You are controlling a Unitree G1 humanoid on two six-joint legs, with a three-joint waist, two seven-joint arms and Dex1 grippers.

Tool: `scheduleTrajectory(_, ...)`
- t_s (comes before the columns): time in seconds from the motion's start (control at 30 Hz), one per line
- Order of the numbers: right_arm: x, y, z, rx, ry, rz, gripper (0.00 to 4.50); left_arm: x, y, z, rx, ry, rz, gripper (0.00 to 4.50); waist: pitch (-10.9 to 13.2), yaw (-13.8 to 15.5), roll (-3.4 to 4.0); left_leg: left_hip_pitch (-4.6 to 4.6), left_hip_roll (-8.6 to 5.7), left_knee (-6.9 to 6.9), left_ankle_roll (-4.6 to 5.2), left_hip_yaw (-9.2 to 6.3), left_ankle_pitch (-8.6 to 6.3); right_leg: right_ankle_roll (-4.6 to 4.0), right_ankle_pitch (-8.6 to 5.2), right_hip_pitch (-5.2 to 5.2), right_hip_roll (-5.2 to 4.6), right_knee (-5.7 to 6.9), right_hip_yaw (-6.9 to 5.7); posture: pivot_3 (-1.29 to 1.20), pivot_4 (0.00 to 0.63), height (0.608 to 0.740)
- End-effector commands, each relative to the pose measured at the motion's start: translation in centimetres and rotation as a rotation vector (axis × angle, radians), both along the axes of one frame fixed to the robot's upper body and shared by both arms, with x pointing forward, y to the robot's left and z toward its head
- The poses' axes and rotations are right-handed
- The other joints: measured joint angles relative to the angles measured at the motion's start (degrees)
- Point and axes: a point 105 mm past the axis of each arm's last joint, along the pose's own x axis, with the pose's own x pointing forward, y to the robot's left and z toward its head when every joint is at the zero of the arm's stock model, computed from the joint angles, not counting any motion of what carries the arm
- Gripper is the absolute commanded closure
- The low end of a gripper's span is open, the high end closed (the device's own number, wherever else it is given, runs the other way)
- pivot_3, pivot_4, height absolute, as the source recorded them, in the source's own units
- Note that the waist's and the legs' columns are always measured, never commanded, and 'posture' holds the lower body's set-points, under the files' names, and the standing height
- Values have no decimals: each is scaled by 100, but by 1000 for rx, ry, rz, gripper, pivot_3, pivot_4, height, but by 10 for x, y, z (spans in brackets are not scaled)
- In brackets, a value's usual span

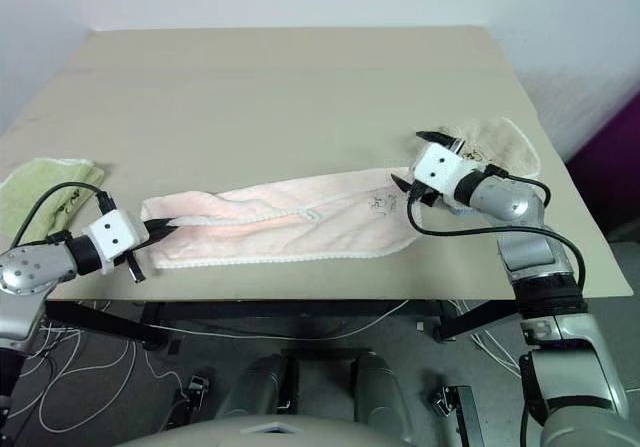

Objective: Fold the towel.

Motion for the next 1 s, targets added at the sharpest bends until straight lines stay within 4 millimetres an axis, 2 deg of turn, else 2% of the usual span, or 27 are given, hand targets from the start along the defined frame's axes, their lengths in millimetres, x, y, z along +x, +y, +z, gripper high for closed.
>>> scheduleTrajectory(0.03, 7, -5, 4, -135, -68, 17, 0, 1, 0, 16, -13, -62, 15, 4444, 1, -7, 1, 0, 0, 0, 0, 1, 0, 0, 0, -1, 0, 0, 1, 0, 150, 740)
scheduleTrajectory(0.43, 27, -4, -3, -260, -135, 27, 0, 1, -4, 12, -18, -67, 24, 4444, 1, -18, 1, 0, 1, -1, -1, 2, 0, 0, 0, -2, 1, 0, 3, 0, 150, 740)
scheduleTrajectory(0.57, 27, -1, -5, -273, -128, 55, 905, 1, -3, 11, -15, -69, 27, 4500, 1, -19, 2, -1, 1, -2, -1, 2, 0, 0, 0, -2, 1, 0, 3, 0, 150, 740)
scheduleTrajectory(0.9, 25, 1, -9, -281, -103, 86, 4419, 3, 0, 11, -28, -90, 57, 4500, 1, -20, 2, -1, 1, -2, -1, 2, 0, 0, 0, -2, 1, 0, 3, 0, 150, 740)
scheduleTrajectory(1.0, 26, 0, -8, -279, -100, 80, 4468, 7, 3, 17, -63, -119, 87, 4500, 1, -20, 2, 0, 1, -2, -1, 2, 0, 0, 0, -2, 1, 0, 3, 0, 150, 740)
